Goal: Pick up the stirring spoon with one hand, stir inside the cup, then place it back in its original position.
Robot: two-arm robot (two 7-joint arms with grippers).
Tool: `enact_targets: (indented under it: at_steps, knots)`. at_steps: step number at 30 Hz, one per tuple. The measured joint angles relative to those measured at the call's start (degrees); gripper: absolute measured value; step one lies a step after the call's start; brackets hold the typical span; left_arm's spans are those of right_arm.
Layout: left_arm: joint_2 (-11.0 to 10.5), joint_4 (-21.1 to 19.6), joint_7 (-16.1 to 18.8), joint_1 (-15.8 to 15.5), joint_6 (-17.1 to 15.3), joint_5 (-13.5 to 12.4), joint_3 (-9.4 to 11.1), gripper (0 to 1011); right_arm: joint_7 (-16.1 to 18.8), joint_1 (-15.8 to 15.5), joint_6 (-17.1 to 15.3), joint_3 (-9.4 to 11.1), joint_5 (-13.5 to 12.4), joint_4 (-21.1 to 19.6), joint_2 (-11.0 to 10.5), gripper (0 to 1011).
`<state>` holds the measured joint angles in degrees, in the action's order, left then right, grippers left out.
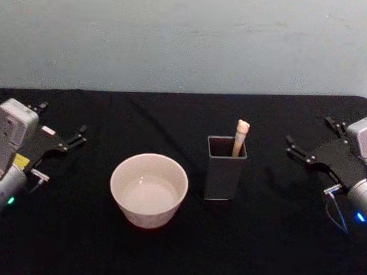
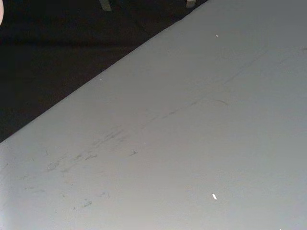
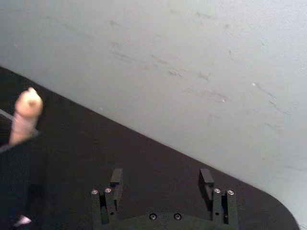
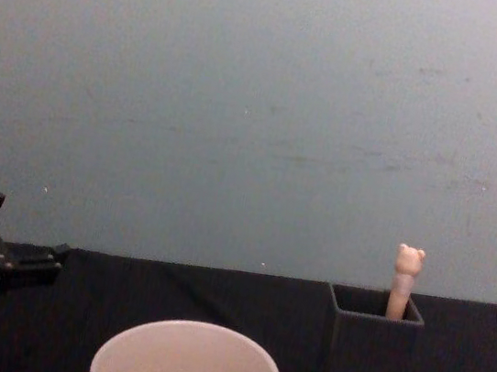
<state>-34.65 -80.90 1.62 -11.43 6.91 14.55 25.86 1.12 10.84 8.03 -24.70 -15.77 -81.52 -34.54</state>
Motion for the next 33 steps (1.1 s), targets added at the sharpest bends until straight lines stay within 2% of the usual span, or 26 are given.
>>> enact_targets:
  at_steps: [8, 9, 11, 14, 18, 19, 24, 33]
  knots:
    - [0.0, 0.0, 0.0, 0.0, 0.0, 0.0, 0.0, 1001, 7.2, -1.2, 1.2, 2.3, -5.9, -2.3, -0.3, 1000]
    - [0.0, 0.0, 0.0, 0.0, 0.0, 0.0, 0.0, 1001, 9.1, -1.5, 1.3, 2.8, -7.5, -2.7, -0.4, 1000]
    - [0.0, 0.0, 0.0, 0.0, 0.0, 0.0, 0.0, 1001, 10.8, -1.7, 1.3, 3.1, -8.8, -3.1, -0.5, 1000]
    - [0.0, 0.0, 0.0, 0.0, 0.0, 0.0, 0.0, 1001, 16.0, -1.9, 0.9, 3.8, -12.5, -3.9, -0.8, 1000]
    - [0.0, 0.0, 0.0, 0.0, 0.0, 0.0, 0.0, 1001, 19.8, -2.0, 0.0, 4.1, -15.2, -4.2, -0.9, 1000]
    - [0.0, 0.0, 0.0, 0.0, 0.0, 0.0, 0.0, 1001, 22.7, -1.9, -1.0, 4.3, -17.2, -4.3, -0.9, 1000]
    - [0.0, 0.0, 0.0, 0.0, 0.0, 0.0, 0.0, 1001, 27.8, -1.2, -2.9, 4.3, -19.8, -3.7, -0.6, 1000]
    - [0.0, 0.0, 0.0, 0.0, 0.0, 0.0, 0.0, 1002, 32.7, 2.1, -5.7, 3.2, -21.3, -0.3, 1.7, 1000]
